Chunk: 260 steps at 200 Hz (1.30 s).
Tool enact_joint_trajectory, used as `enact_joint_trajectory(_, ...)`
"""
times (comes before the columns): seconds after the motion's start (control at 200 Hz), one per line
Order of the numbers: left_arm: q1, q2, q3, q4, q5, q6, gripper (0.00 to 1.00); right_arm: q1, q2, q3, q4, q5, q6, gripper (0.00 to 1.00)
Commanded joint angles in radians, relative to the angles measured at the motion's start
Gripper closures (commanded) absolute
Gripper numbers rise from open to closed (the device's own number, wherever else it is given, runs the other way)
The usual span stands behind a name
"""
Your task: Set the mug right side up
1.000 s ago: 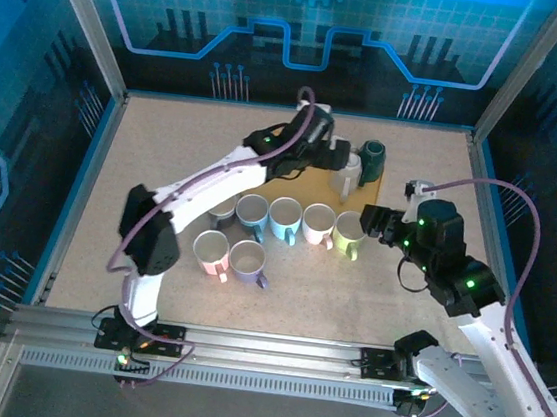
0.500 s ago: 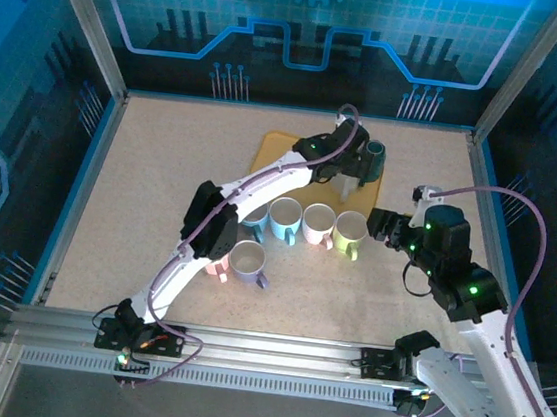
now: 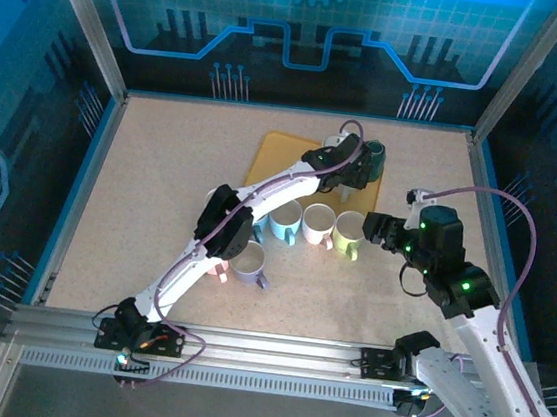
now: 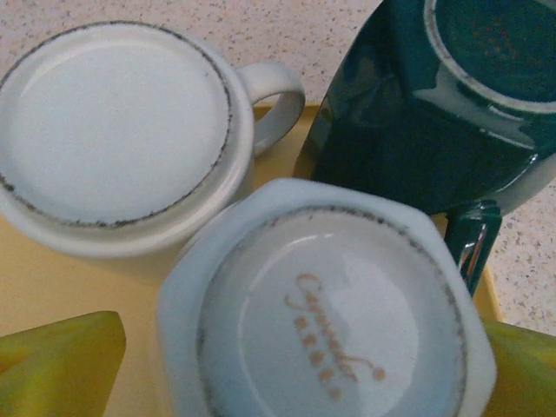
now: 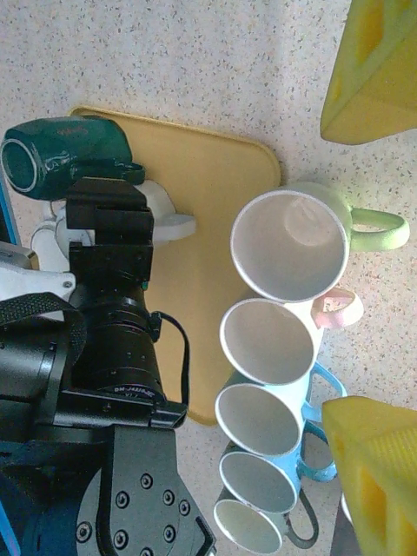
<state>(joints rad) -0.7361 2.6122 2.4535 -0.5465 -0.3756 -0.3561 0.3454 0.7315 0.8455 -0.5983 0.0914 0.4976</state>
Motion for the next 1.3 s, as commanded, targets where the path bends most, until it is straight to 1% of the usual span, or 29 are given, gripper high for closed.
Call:
enact_joint_trajectory(0.0, -0.002, 0.046, 0.062, 0.025, -0.039, 0.032, 0.07, -0.016, -0.004, -0.004, 0.022, -0.022, -0.001, 0.23)
enact_joint_trajectory(0.085, -0.002, 0.063, 0.068, 0.032, -0.036, 0.032, 0.12, -0.016, -0.006, -0.008, 0.022, -0.021, -0.002, 0.23)
enact_joint_trajectory(0.175, -0.002, 0.071, 0.066, 0.029, -0.027, 0.026, 0.21, -0.016, -0.009, -0.014, 0.023, -0.02, -0.002, 0.23)
enact_joint_trajectory(0.325, -0.003, 0.066, 0.057, 0.02, -0.017, 0.004, 0.31, -0.017, -0.01, -0.014, 0.023, -0.018, -0.002, 0.23)
enact_joint_trajectory(0.42, -0.002, 0.026, 0.025, 0.032, -0.013, -0.004, 0.4, -0.017, -0.011, -0.009, 0.02, -0.018, -0.003, 0.23)
enact_joint_trajectory(0.47, -0.002, -0.013, -0.011, 0.048, -0.009, -0.007, 0.43, -0.017, -0.015, -0.008, 0.019, -0.018, -0.002, 0.23)
enact_joint_trajectory(0.615, -0.003, -0.185, -0.181, 0.142, -0.014, -0.004, 0.45, -0.017, -0.037, -0.011, 0.031, -0.021, 0.009, 0.24)
enact_joint_trajectory(0.84, -0.002, -0.471, -0.393, 0.312, 0.037, 0.018, 0.45, -0.017, -0.054, -0.024, 0.046, -0.047, -0.005, 0.25)
enact_joint_trajectory(0.96, -0.002, -0.635, -0.485, 0.343, 0.067, 0.041, 0.45, -0.017, -0.051, -0.017, 0.054, -0.077, -0.004, 0.26)
enact_joint_trajectory(1.03, -0.001, -0.736, -0.565, 0.372, 0.077, 0.053, 0.45, -0.017, -0.053, -0.019, 0.068, -0.095, 0.003, 0.26)
enact_joint_trajectory(1.161, 0.008, -0.937, -0.732, 0.437, 0.087, 0.058, 0.44, -0.016, -0.047, -0.024, 0.118, -0.168, 0.023, 0.27)
enact_joint_trajectory(1.231, 0.027, -1.055, -0.842, 0.479, 0.085, 0.051, 0.44, -0.015, -0.027, -0.021, 0.14, -0.215, 0.034, 0.28)
enact_joint_trajectory(1.296, 0.054, -1.159, -0.924, 0.479, 0.093, 0.04, 0.45, -0.004, 0.008, -0.011, 0.161, -0.259, 0.036, 0.29)
